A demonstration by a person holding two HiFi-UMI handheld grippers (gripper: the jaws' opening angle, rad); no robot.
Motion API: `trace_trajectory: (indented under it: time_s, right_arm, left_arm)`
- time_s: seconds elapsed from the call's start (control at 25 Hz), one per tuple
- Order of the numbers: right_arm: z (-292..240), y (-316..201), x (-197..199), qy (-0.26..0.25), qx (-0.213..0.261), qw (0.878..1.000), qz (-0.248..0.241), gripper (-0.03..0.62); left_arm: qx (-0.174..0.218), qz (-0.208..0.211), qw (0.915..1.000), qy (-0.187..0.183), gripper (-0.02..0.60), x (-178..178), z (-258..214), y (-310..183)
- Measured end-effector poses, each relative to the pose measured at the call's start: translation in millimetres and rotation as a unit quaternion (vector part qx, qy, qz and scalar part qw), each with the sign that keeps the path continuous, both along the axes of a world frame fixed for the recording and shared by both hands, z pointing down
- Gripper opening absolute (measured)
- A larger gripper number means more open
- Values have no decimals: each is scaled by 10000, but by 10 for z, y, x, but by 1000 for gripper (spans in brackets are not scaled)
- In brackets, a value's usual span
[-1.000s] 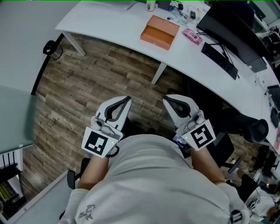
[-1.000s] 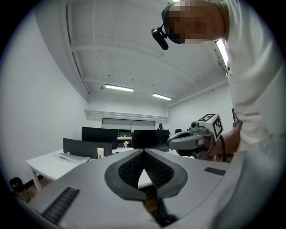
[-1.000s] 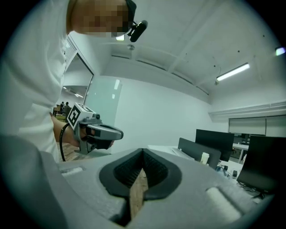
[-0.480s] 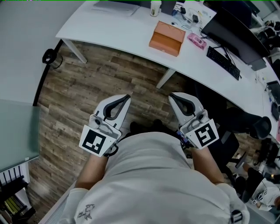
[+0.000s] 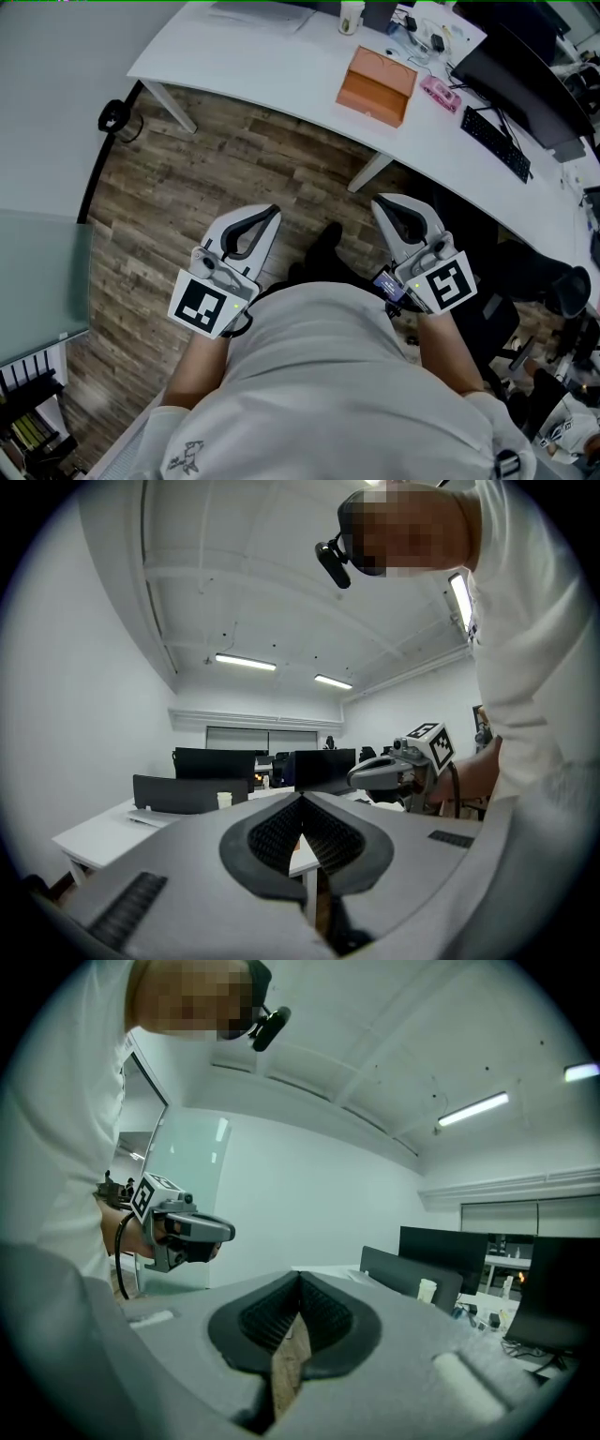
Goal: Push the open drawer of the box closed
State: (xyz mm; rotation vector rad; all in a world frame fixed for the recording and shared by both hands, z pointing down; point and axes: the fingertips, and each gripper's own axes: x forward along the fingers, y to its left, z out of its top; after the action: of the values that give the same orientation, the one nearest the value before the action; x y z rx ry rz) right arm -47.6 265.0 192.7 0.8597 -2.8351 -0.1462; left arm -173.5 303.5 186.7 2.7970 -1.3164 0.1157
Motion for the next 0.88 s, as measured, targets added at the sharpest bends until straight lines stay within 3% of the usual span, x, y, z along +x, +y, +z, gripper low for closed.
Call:
trace_trajectory:
  time_s: [0.24,0.44,0.88]
  right_arm:
    - [26,-273,-7,-11,-53,10000,21,3]
    - [128,-549,156,5,-181,9998,107,3]
    - [394,-1643,733,-92,-400,9981,465,2]
  left_arm:
    - [-142,13,9999,-20,-2,-21,52,-250]
    - [-221,183,9996,-49,0,160,119,-540]
    - [-490,513,9974,-112,-2,732,402,-1760]
